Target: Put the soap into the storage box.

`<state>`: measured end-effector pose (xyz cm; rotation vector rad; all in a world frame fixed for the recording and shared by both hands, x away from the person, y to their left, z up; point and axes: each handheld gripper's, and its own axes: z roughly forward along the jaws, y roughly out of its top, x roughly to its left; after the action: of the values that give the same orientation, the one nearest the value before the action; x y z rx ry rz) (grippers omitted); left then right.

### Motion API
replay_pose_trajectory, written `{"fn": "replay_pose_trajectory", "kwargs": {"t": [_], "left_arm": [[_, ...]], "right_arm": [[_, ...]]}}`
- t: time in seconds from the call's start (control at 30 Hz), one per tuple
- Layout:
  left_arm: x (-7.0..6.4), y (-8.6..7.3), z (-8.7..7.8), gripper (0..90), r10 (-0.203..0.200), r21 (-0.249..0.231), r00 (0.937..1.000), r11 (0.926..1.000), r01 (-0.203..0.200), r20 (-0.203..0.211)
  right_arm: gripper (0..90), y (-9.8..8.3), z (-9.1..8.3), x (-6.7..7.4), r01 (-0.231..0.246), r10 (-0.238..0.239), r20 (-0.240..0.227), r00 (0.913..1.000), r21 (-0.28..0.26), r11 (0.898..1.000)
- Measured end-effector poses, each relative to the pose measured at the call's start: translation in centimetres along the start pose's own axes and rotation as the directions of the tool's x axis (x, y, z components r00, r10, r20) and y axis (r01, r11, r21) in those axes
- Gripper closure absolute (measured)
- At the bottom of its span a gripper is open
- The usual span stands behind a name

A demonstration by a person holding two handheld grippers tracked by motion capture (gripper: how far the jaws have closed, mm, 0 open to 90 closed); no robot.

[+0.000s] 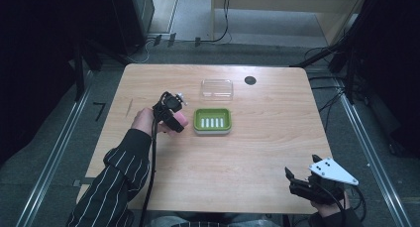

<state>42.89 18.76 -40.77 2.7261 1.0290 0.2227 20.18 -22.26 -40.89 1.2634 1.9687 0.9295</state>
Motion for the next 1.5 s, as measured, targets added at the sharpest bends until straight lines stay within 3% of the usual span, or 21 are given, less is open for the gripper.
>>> {"fn": "replay_pose_trajectory", "kwargs": {"t": [0.27, 0.6, 1.0, 1.5], "left_arm": [[-0.6, 1.4, 0.2, 38.7, 0.061, 0.002, 0.9981, 0.9981, -0.061, 0.006], [-1.2, 3.0, 0.2, 38.7, 0.108, -0.026, 0.9941, 0.9939, -0.107, 0.013], [-1.7, 4.6, 0.1, 38.6, 0.171, -0.038, 0.9852, 0.9846, -0.170, 0.012], [-2.1, 6.3, 0.8, 38.6, 0.249, -0.029, 0.9684, 0.9681, -0.249, 0.011]], "right_arm": [[13.5, -0.4, -0.5, -0.3, -0.015, 0.015, 0.017, 0.9997, 0.004, 1.000], [13.5, -0.8, -0.9, -0.4, -0.026, 0.026, 0.033, 0.9991, 0.008, 1.000], [13.5, -1.2, -1.4, -0.7, -0.038, 0.038, 0.049, 0.9981, 0.017, 0.999], [13.5, -1.8, -2.2, -0.9, -0.053, 0.051, 0.076, 0.9958, 0.025, 0.998]]}}
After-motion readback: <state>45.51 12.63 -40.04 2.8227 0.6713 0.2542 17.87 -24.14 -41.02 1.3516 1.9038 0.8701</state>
